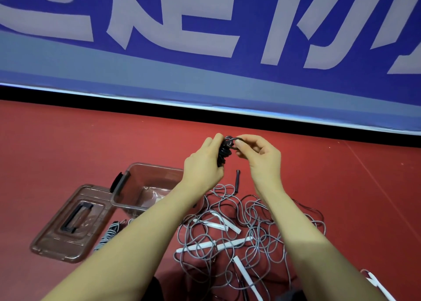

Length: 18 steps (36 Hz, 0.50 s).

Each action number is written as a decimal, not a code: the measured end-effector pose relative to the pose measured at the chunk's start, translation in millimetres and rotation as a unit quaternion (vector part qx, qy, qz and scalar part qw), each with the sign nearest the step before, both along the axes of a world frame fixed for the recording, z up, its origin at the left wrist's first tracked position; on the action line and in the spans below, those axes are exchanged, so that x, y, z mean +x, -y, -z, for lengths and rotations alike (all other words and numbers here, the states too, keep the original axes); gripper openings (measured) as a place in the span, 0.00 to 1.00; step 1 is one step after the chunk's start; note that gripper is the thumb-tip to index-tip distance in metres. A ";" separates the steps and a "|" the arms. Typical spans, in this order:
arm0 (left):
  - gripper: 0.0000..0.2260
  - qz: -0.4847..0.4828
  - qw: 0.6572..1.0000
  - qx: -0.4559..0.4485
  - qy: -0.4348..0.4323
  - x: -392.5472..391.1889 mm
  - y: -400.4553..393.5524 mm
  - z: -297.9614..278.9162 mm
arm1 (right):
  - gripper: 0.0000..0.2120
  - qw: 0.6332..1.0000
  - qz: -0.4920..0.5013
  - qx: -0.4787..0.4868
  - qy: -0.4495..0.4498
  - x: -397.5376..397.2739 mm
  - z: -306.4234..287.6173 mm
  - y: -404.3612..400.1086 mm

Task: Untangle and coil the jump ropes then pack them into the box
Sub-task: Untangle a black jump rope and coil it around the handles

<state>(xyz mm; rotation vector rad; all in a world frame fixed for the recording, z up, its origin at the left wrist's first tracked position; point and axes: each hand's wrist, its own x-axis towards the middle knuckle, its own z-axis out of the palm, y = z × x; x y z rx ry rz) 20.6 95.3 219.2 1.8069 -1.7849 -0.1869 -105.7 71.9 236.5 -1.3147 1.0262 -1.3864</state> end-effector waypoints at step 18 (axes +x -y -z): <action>0.19 -0.061 0.992 0.017 0.111 -1.4 -3.2 -6.0 | 0.05 0.999 -0.011 0.048 -0.006 11.9 -4.0 -8.9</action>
